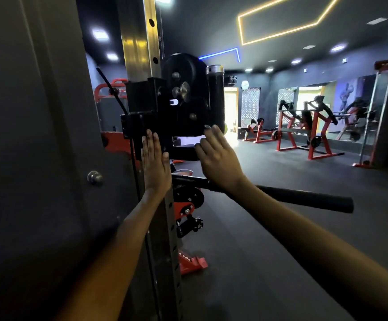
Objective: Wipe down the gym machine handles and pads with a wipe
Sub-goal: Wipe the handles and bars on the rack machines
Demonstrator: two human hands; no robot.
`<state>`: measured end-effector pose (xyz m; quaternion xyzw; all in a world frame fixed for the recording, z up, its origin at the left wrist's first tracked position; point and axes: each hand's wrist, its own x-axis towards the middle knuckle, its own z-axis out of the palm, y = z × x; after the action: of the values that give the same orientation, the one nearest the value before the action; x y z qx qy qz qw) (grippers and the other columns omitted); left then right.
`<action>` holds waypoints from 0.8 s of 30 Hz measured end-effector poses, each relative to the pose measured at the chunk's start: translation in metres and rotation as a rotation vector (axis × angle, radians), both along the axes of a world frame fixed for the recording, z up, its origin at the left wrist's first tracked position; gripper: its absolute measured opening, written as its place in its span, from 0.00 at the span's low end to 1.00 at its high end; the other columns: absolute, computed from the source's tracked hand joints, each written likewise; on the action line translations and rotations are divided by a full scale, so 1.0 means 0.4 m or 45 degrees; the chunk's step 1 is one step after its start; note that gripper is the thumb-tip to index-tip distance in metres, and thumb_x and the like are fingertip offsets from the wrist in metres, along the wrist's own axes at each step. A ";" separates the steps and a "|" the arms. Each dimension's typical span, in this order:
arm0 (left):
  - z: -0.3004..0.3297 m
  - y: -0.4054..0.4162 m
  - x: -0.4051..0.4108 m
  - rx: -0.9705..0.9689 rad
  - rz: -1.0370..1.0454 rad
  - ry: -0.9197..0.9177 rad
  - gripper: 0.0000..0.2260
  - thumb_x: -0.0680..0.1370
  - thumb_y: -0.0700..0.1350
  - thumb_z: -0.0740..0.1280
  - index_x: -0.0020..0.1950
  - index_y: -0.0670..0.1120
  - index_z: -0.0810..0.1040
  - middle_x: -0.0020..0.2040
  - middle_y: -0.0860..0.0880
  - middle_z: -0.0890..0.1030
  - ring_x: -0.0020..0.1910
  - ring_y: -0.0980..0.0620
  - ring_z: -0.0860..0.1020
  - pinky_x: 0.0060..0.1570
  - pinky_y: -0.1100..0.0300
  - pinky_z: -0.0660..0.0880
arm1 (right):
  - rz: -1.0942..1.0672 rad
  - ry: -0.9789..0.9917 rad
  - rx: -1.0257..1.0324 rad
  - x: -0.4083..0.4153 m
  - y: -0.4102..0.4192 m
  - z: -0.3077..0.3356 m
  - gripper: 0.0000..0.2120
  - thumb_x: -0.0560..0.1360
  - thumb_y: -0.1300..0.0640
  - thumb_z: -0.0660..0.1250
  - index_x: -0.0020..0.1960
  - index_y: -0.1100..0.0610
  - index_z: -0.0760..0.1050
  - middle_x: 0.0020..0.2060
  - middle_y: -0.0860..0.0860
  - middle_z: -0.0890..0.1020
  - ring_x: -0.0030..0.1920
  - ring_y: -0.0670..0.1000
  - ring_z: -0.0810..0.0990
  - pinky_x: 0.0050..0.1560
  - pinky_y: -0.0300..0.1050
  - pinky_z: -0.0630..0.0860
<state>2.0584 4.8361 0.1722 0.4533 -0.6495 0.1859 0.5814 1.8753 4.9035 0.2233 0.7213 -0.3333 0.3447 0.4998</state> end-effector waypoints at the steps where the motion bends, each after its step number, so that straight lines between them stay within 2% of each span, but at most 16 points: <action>1: 0.004 0.002 0.000 0.006 -0.003 -0.002 0.25 0.84 0.49 0.45 0.78 0.40 0.46 0.79 0.44 0.44 0.78 0.48 0.43 0.76 0.57 0.39 | -0.021 -0.011 0.064 0.018 0.005 -0.004 0.12 0.73 0.67 0.56 0.45 0.66 0.79 0.41 0.62 0.81 0.53 0.63 0.80 0.65 0.60 0.70; 4: 0.008 0.012 -0.006 0.028 0.007 0.009 0.25 0.84 0.49 0.47 0.78 0.38 0.48 0.79 0.38 0.49 0.78 0.44 0.46 0.75 0.58 0.39 | -0.068 -0.041 0.197 0.048 0.024 0.005 0.13 0.70 0.67 0.56 0.43 0.66 0.79 0.37 0.61 0.81 0.46 0.61 0.82 0.62 0.57 0.73; 6: 0.008 0.015 -0.010 0.059 0.036 0.026 0.24 0.85 0.46 0.50 0.78 0.38 0.49 0.79 0.38 0.49 0.78 0.42 0.46 0.75 0.58 0.39 | 0.020 -0.070 0.208 0.044 0.029 0.006 0.16 0.69 0.69 0.53 0.44 0.65 0.80 0.36 0.60 0.81 0.45 0.60 0.82 0.62 0.57 0.74; 8: 0.004 0.017 -0.009 0.088 0.074 0.030 0.24 0.85 0.44 0.52 0.79 0.39 0.48 0.79 0.39 0.48 0.78 0.42 0.45 0.75 0.58 0.39 | 0.204 -0.096 0.179 0.025 0.029 -0.020 0.17 0.70 0.71 0.55 0.51 0.66 0.79 0.42 0.60 0.82 0.49 0.60 0.81 0.65 0.56 0.71; 10: 0.000 0.027 -0.008 0.131 0.085 0.011 0.25 0.85 0.45 0.52 0.79 0.39 0.47 0.79 0.39 0.47 0.78 0.42 0.45 0.75 0.57 0.40 | 0.374 -0.140 0.263 -0.005 0.053 -0.064 0.18 0.71 0.72 0.62 0.60 0.68 0.76 0.52 0.62 0.80 0.55 0.61 0.79 0.64 0.53 0.70; 12: -0.006 0.053 -0.019 0.198 0.069 0.030 0.25 0.85 0.46 0.51 0.79 0.39 0.46 0.79 0.40 0.46 0.78 0.41 0.44 0.75 0.54 0.42 | 0.427 -0.253 0.415 -0.036 0.088 -0.105 0.24 0.70 0.73 0.63 0.66 0.67 0.71 0.58 0.63 0.78 0.56 0.62 0.79 0.56 0.51 0.75; 13: -0.007 0.070 -0.031 0.234 0.048 0.065 0.26 0.85 0.47 0.51 0.79 0.39 0.45 0.79 0.40 0.45 0.78 0.42 0.44 0.75 0.53 0.43 | 0.424 -0.327 0.467 -0.049 0.103 -0.120 0.25 0.70 0.74 0.63 0.66 0.67 0.70 0.58 0.63 0.78 0.54 0.62 0.80 0.51 0.51 0.77; 16: -0.005 0.143 -0.076 0.345 -0.050 0.211 0.28 0.84 0.48 0.55 0.79 0.41 0.47 0.80 0.43 0.46 0.78 0.44 0.46 0.74 0.57 0.48 | 0.294 -0.518 0.606 -0.089 0.121 -0.158 0.18 0.74 0.67 0.61 0.63 0.65 0.73 0.50 0.62 0.81 0.43 0.62 0.81 0.39 0.52 0.79; 18: -0.017 0.198 -0.108 0.375 -0.094 0.275 0.27 0.83 0.47 0.58 0.79 0.45 0.52 0.80 0.45 0.53 0.78 0.46 0.54 0.73 0.56 0.56 | 0.160 -0.628 0.688 -0.115 0.135 -0.161 0.12 0.79 0.59 0.61 0.59 0.62 0.76 0.44 0.59 0.82 0.40 0.61 0.80 0.35 0.48 0.75; 19: -0.032 0.225 -0.122 0.384 -0.116 0.273 0.25 0.82 0.46 0.59 0.78 0.47 0.56 0.78 0.45 0.58 0.76 0.46 0.59 0.72 0.53 0.62 | 0.107 -0.681 0.698 -0.127 0.142 -0.161 0.11 0.79 0.57 0.61 0.57 0.62 0.76 0.43 0.59 0.82 0.39 0.60 0.80 0.35 0.47 0.74; 21: -0.075 0.281 -0.157 0.427 -0.151 0.197 0.22 0.82 0.46 0.60 0.75 0.46 0.63 0.73 0.45 0.67 0.72 0.46 0.67 0.67 0.48 0.70 | -0.013 -0.784 0.693 -0.155 0.166 -0.157 0.12 0.80 0.55 0.61 0.53 0.63 0.77 0.42 0.58 0.82 0.39 0.57 0.79 0.36 0.47 0.74; 24: -0.133 0.345 -0.218 0.537 -0.211 -0.002 0.20 0.81 0.46 0.61 0.73 0.43 0.67 0.70 0.44 0.71 0.69 0.45 0.69 0.67 0.49 0.68 | -0.123 -0.902 0.691 -0.207 0.214 -0.167 0.12 0.79 0.55 0.62 0.50 0.62 0.79 0.43 0.57 0.81 0.39 0.55 0.77 0.36 0.45 0.72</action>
<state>1.9712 4.9740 0.1190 0.5097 -0.7096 -0.0021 0.4864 1.7925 4.9892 0.1565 0.6475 -0.5955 0.4467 0.1630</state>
